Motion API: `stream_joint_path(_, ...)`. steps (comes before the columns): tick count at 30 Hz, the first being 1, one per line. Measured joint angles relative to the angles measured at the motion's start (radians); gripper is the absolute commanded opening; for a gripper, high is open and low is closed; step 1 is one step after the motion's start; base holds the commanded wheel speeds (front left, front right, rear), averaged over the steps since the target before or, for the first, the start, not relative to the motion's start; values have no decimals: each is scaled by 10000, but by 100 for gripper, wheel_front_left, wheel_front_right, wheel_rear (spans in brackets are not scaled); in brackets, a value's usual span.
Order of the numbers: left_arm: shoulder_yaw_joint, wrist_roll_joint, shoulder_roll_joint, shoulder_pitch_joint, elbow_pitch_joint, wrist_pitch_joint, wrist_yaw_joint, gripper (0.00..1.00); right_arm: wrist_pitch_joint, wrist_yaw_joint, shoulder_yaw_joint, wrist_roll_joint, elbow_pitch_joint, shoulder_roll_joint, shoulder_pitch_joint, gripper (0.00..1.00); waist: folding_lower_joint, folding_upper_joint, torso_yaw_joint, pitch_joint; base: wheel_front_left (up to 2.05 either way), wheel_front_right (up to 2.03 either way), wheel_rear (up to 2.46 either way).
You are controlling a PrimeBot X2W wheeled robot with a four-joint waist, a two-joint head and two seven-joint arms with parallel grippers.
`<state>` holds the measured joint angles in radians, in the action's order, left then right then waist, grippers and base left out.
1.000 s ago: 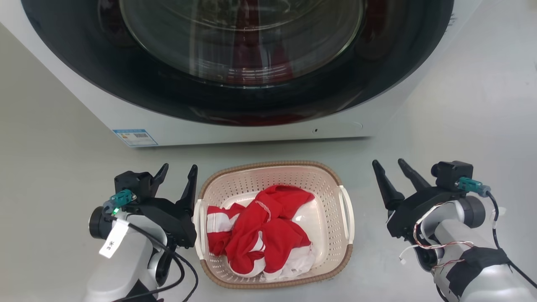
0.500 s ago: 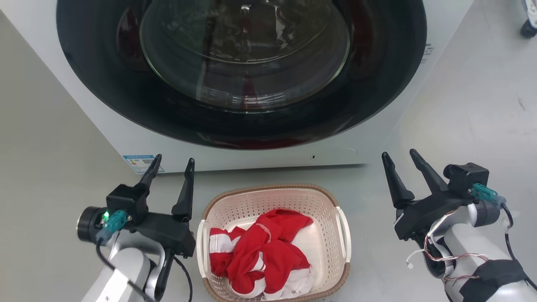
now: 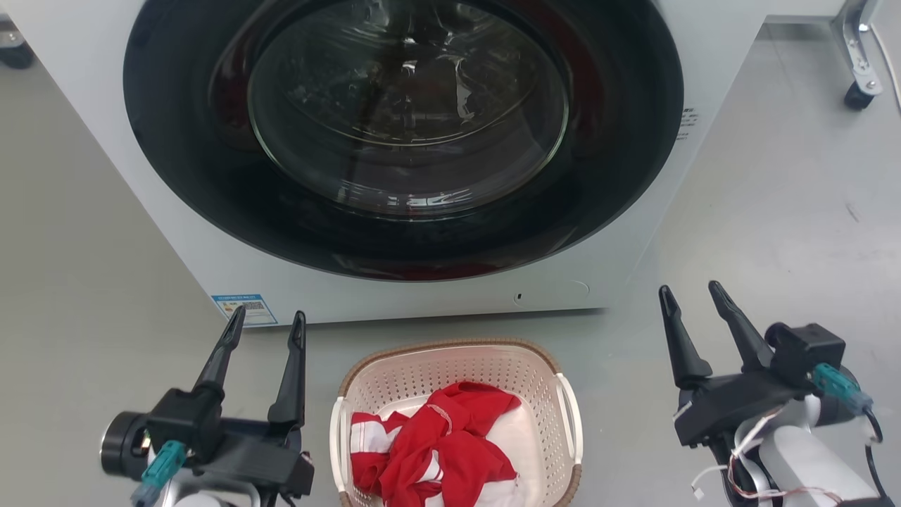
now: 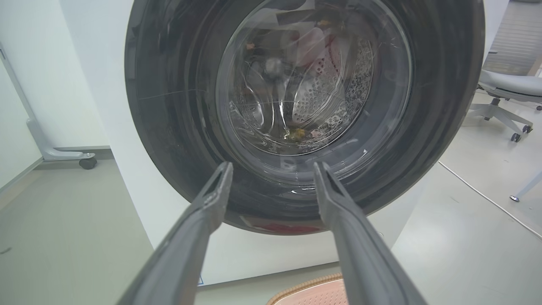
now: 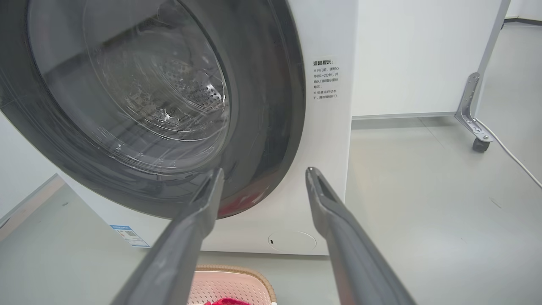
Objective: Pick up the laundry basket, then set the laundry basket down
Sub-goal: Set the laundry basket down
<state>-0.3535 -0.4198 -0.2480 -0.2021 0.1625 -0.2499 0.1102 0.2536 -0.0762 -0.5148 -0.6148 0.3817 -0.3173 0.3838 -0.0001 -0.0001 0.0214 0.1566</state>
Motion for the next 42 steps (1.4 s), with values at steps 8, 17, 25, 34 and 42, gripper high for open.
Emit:
stream_joint_path(8,539,69,42,1057,-713,0,130,100,0,-286,596,374,-1206,-105,-1076,100,0,0,-57,-358,0,0,0)
stream_joint_path(17,794,171,180,1749,-970,4,132,100,2,-395,1037,662,-1896,-169,-1948,100,0,1,-70,-551,0,0,0)
stream_joint_path(25,997,476,349,2038,-999,119,134,100,2,-470,1208,1053,-2086,-169,-2387,100,1,1,-26,-616,0,0,0)
stream_joint_path(34,1193,732,535,2156,-1037,309,140,100,2,-483,1417,1244,-2259,-142,-2557,100,1,1,21,-665,0,0,0)
stream_joint_path(42,1300,1011,633,2288,-1152,504,140,100,2,-483,1569,1425,-2416,-58,-2726,100,1,1,41,-656,0,0,0)
